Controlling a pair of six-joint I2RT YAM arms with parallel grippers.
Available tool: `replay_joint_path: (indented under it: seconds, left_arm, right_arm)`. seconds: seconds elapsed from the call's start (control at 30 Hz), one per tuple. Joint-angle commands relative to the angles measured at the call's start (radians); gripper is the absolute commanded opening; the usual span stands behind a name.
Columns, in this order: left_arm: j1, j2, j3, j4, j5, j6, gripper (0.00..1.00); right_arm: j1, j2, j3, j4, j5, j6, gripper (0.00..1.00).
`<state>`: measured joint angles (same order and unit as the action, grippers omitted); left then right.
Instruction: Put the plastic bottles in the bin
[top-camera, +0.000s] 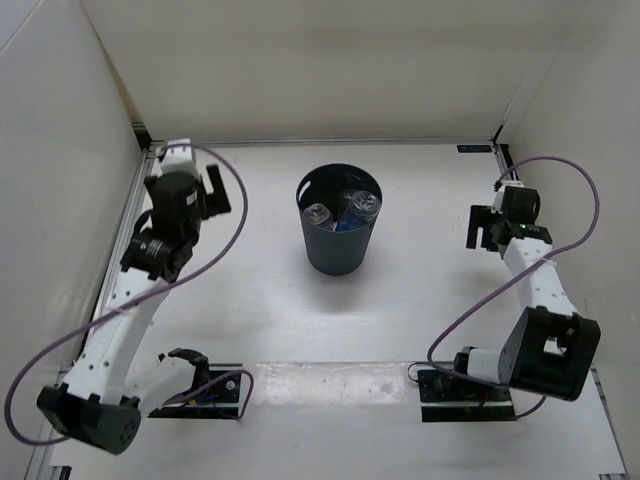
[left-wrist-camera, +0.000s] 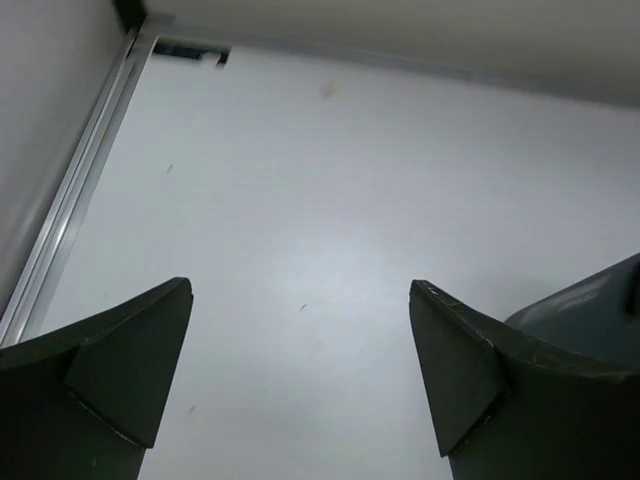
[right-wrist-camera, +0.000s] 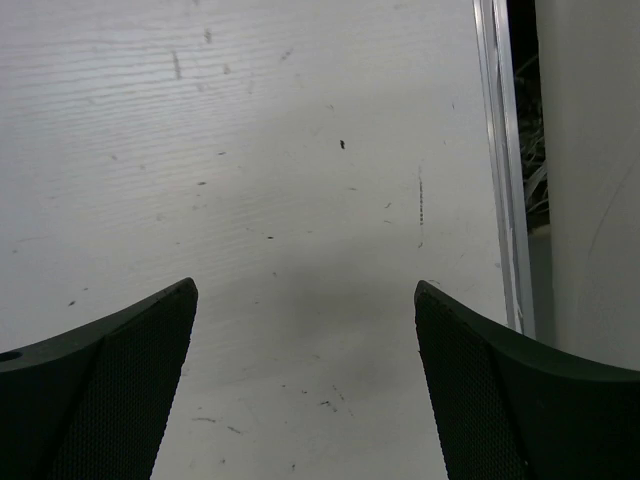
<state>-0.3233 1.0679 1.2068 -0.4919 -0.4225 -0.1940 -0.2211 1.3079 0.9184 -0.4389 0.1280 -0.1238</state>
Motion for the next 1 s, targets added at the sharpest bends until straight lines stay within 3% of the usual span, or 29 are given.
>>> replay_joint_path:
  seconds: [0.0, 0.1, 0.23, 0.37, 0.57, 0.73, 0.97]
  left_arm:
    - [0.039, -0.120, -0.143, -0.142, -0.052, -0.033, 1.00]
    - [0.072, -0.233, -0.252, -0.171, -0.093, -0.100, 1.00]
    - [0.089, -0.321, -0.374, -0.197, -0.223, -0.249, 1.00]
    - [0.089, -0.428, -0.510, -0.039, -0.018, -0.018, 1.00]
    - [0.089, -0.499, -0.647, 0.030, 0.047, 0.036, 1.00]
    - [0.087, -0.540, -0.745, 0.156, 0.181, 0.220, 1.00]
    - [0.087, -0.530, -0.851, 0.347, 0.180, 0.160, 1.00]
  right_arm:
    - [0.112, -0.073, 0.025, 0.040, 0.168, 0.001, 0.90]
    - [0.167, -0.105, 0.057, -0.020, 0.171, 0.013, 0.90]
    - [0.148, -0.142, 0.112, -0.118, 0.084, 0.091, 0.90]
    - [0.161, -0.160, 0.128, -0.205, 0.116, 0.148, 0.90]
    - [0.183, -0.196, 0.136, -0.264, 0.147, 0.156, 0.90]
    - [0.178, -0.185, 0.145, -0.280, 0.124, 0.159, 0.90]
    - [0.181, -0.182, 0.135, -0.296, 0.136, 0.182, 0.90]
